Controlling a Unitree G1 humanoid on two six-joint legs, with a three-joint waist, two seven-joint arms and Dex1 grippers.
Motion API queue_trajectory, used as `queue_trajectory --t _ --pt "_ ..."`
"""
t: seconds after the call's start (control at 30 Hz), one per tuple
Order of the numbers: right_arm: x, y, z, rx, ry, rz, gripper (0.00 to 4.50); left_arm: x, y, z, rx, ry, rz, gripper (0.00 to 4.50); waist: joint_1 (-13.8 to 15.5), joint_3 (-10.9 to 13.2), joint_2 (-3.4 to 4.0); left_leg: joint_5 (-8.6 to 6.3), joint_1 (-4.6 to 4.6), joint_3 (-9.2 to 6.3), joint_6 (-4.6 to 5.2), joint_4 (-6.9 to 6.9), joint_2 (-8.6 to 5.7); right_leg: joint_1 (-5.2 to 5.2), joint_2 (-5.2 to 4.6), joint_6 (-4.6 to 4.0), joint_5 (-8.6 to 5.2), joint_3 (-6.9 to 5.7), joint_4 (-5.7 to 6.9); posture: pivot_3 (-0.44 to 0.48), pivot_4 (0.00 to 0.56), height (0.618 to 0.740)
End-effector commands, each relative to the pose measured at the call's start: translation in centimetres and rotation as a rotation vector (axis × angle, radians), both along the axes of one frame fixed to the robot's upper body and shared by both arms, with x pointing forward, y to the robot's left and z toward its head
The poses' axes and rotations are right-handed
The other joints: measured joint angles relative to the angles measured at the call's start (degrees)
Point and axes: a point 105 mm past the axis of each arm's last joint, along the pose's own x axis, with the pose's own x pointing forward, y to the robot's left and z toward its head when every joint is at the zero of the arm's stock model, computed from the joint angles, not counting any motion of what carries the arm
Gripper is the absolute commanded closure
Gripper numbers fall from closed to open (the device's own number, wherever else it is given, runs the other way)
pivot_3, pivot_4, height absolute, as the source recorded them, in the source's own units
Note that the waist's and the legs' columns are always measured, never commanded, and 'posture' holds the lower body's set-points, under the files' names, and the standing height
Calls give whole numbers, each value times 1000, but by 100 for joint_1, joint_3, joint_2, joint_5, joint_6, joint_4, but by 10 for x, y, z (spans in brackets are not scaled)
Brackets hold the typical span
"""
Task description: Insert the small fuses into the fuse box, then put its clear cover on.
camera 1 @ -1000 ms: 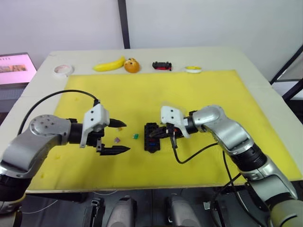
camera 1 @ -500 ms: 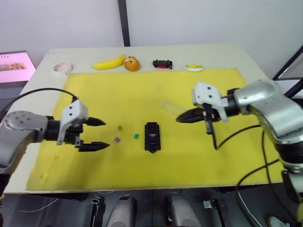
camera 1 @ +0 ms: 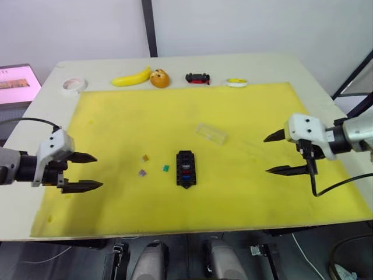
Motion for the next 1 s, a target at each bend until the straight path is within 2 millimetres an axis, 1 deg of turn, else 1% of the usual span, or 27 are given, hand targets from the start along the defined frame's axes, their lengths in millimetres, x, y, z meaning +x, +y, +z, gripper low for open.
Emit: queue_trajectory --t 0.03,0.13,0.23,0.3,0.43,0.53,0.63,0.7,0.87,1.0 --pt "5 21 21 34 -108 55 48 2 -15 8 -60 -26 -33 0 -5 1 2 0 0 0 0 0 0 0 0 0 0 0 0 0 150 740" --pt "9 46 30 81 -143 113 48 1 -33 6 -182 35 -43 0 -15 3 6 0 2 3 0 1 0 0 1 1 0 6 5 0 150 740" --pt "10 75 40 140 -155 177 48 -4 -52 6 -344 158 -16 0 -16 4 4 0 -1 0 0 1 2 -4 3 1 0 6 6 0 150 740" --pt "8 92 45 175 -154 214 48 -8 -59 6 -428 248 7 0 -13 6 2 0 -2 -1 0 1 2 -5 2 1 0 6 6 0 150 740" --pt "5 127 54 235 -169 276 48 -7 -58 4 -586 407 132 0 -13 7 -1 0 -3 -5 0 3 0 -7 0 1 0 5 12 0 150 740" --pt "3 143 56 259 -177 310 48 0 -52 2 -692 494 240 0 9 5 -4 0 -3 -12 0 7 0 -7 0 1 0 0 15 0 150 740" --pt "-1 156 58 282 -171 335 48 8 -43 -3 -788 580 352 0 17 5 -4 0 -5 -14 0 10 -4 -6 -4 1 1 -2 15 0 150 740" --pt "-4 161 58 285 -167 353 48 9 -42 -5 -820 621 383 0 18 5 -4 0 -5 -14 -1 11 -6 -7 -6 1 1 -2 17 0 150 740" --pt "-8 170 52 258 -146 364 48 12 -47 -21 -888 720 439 0 12 3 -6 2 -4 -14 -3 9 -7 -9 -17 1 1 -2 18 0 150 740" --pt "-10 173 48 247 -144 374 48 10 -59 -35 -864 771 442 0 12 1 -9 4 -5 -16 -8 10 -8 -10 -22 1 1 -3 19 0 150 740"
